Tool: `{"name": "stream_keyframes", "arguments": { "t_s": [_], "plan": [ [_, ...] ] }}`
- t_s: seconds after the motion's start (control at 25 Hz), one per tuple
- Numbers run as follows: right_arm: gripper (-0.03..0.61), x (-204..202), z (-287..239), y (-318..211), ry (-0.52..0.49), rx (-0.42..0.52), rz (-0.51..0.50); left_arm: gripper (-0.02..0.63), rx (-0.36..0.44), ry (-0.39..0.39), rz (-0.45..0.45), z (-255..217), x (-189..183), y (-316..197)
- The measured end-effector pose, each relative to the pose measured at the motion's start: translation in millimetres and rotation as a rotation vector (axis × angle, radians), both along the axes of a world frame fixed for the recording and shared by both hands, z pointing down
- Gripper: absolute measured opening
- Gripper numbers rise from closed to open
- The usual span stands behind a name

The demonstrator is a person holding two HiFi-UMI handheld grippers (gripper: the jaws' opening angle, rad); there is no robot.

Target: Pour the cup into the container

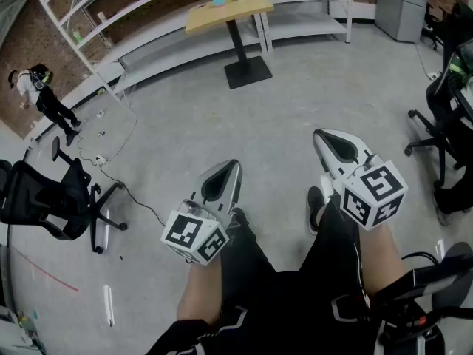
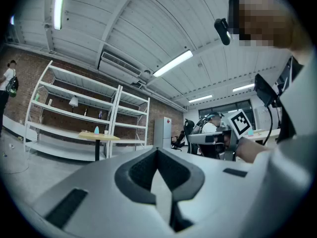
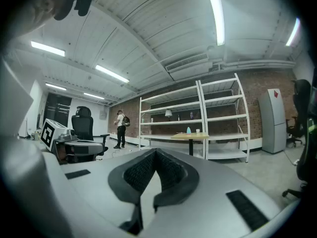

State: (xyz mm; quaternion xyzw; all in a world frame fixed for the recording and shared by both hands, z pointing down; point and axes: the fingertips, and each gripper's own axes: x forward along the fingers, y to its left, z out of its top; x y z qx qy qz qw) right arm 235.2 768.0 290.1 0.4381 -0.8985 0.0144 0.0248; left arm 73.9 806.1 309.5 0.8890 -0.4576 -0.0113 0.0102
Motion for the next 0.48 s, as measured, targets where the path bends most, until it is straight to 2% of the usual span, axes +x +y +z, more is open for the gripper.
{"name": "stream_keyframes", "arguments": {
  "t_s": [0.48],
  "plan": [
    [0.002, -1.9, 3.1, -4.9, -0.011, -0.009, 0.000, 0.002, -0.003, 0.000, 0.011, 4.7, 0.2, -4.1]
  ]
}}
